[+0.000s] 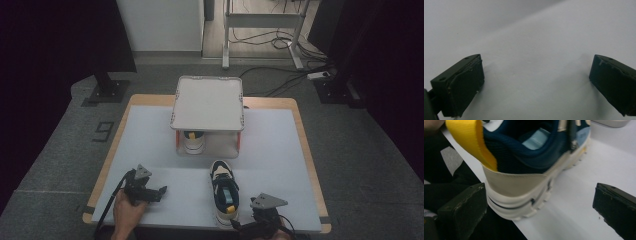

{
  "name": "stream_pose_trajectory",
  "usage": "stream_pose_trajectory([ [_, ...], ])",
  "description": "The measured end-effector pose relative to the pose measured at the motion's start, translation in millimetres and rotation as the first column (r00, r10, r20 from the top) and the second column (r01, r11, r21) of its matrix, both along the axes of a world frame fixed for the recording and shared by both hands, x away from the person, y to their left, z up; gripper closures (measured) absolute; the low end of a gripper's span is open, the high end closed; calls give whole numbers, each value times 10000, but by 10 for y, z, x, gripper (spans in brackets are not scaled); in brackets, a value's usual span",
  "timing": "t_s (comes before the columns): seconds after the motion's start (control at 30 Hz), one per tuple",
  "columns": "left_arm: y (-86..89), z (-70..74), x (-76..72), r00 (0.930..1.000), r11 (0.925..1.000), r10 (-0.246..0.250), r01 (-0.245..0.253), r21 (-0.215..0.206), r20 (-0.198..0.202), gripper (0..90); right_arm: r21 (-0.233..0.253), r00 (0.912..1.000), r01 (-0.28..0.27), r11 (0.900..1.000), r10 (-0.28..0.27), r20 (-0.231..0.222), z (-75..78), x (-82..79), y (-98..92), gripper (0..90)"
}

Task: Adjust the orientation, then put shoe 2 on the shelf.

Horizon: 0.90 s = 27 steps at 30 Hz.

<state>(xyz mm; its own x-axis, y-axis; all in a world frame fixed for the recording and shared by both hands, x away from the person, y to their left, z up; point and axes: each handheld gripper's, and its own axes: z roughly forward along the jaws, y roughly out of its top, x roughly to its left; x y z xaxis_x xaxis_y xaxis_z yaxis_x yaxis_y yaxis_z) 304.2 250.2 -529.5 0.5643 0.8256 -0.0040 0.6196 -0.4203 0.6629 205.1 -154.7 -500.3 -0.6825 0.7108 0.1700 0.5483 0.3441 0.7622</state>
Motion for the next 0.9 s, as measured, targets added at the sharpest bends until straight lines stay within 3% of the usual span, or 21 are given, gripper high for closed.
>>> stream_pose_trajectory([
  [0.1,1,0,0,10000,10000,2,-2,-6,-8,0,138,9998,-51,9999,54,-210,-23,33,148,0],
  [0.23,1,0,0,10000,10000,-2,2,-10,-10,0,-190,9998,20,9998,-17,185,35,83,322,0],
  [0.4,-1,-1,-1,10000,10000,9,-9,-29,4,0,-503,9980,588,9970,-577,248,-24,193,427,8],
  [0.63,-1,-1,0,10000,10000,14,-14,-18,1,0,-583,9987,351,9977,-373,-361,-56,288,442,8],
  [0.7,-2,0,-4,10000,10000,3,-3,-3,18,0,-763,9994,225,9968,-245,-253,-21,287,418,111],
  [0.77,-1,0,-2,10000,10000,9,-9,-8,5,0,-765,9988,475,9959,-479,-31,9,266,352,213],
  [0.9,0,0,-4,10000,10000,7,-7,-6,13,0,-751,9995,306,9967,-312,-75,37,279,287,245],
])
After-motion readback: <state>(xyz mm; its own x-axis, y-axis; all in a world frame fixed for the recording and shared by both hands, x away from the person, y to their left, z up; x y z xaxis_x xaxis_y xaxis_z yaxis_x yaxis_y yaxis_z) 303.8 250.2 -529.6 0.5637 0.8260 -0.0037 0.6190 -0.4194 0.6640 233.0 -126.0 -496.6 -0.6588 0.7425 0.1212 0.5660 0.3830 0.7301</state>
